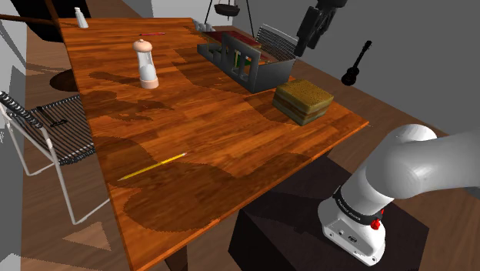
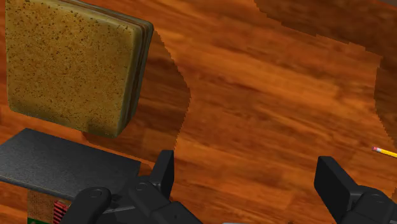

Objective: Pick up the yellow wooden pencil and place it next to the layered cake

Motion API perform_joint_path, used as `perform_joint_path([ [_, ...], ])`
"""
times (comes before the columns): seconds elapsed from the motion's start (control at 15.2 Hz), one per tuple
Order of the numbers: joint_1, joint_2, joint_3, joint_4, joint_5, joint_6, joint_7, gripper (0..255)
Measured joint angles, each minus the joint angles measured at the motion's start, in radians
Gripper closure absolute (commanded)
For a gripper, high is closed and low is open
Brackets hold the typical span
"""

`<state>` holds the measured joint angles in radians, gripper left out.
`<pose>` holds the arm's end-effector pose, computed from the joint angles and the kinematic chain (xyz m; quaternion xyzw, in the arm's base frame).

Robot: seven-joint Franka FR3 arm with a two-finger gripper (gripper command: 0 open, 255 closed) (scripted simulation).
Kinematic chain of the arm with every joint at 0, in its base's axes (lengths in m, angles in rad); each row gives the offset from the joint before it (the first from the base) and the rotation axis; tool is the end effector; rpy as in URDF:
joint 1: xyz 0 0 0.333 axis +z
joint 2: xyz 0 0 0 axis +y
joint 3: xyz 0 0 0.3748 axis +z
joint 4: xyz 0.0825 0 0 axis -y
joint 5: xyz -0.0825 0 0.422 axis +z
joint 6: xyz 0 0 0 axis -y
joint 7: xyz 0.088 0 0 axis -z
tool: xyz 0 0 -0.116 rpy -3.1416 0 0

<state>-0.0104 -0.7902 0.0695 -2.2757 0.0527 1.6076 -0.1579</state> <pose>0.3060 0.0343 0.6682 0.9932 0.1000 0.0603 0.0019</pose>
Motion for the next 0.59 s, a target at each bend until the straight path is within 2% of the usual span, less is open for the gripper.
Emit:
perform_joint_path([
  [0.2,0.014,0.032,0.015,0.004,0.005,0.024,-0.008,0],
  [0.59,0.068,0.212,0.078,0.067,0.011,0.123,-0.059,0],
])
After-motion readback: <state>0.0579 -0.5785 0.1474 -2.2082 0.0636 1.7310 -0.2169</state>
